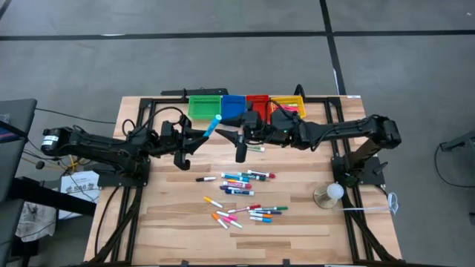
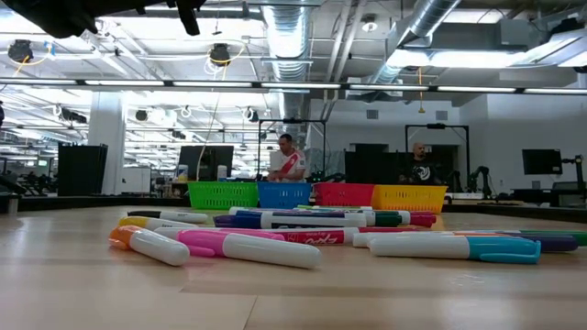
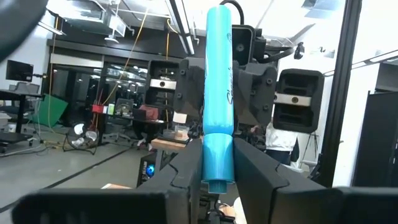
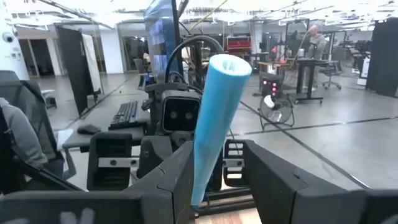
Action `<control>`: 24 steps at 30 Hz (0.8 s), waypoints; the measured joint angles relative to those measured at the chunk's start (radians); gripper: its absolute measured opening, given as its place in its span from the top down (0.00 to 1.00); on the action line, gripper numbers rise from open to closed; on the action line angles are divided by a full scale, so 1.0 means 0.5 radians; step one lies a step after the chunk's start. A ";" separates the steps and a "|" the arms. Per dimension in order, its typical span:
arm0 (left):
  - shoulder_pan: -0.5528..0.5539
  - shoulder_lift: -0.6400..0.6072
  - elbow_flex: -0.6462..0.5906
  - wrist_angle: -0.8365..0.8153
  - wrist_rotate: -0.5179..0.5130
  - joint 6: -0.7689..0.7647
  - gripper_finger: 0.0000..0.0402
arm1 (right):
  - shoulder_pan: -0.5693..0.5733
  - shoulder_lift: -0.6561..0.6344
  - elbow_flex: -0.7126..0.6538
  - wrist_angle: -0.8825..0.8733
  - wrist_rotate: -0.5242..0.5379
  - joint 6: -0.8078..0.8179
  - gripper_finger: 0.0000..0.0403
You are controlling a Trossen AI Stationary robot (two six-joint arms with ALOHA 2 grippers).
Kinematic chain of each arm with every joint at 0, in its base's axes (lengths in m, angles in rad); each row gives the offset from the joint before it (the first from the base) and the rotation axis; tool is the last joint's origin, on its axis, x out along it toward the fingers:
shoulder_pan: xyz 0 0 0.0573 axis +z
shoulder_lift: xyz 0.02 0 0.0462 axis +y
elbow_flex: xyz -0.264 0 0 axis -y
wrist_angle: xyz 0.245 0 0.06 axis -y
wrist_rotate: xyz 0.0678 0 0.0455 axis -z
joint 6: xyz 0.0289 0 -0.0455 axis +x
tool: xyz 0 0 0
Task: Pick & Place Markers
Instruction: Put the large light blue highlighter pen into the yellow bin
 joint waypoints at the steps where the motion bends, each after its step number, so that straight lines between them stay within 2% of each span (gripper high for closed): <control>1: 0.000 0.000 0.000 -0.001 0.000 0.000 0.80 | 0.000 0.000 0.000 0.020 -0.021 -0.005 0.68; 14: 0.000 0.007 0.000 -0.001 0.051 -0.045 0.80 | 0.000 -0.001 0.000 0.105 -0.085 -0.015 0.68; 24: -0.040 0.136 0.000 0.013 0.060 -0.090 0.80 | 0.000 -0.001 0.000 0.106 -0.084 -0.014 0.68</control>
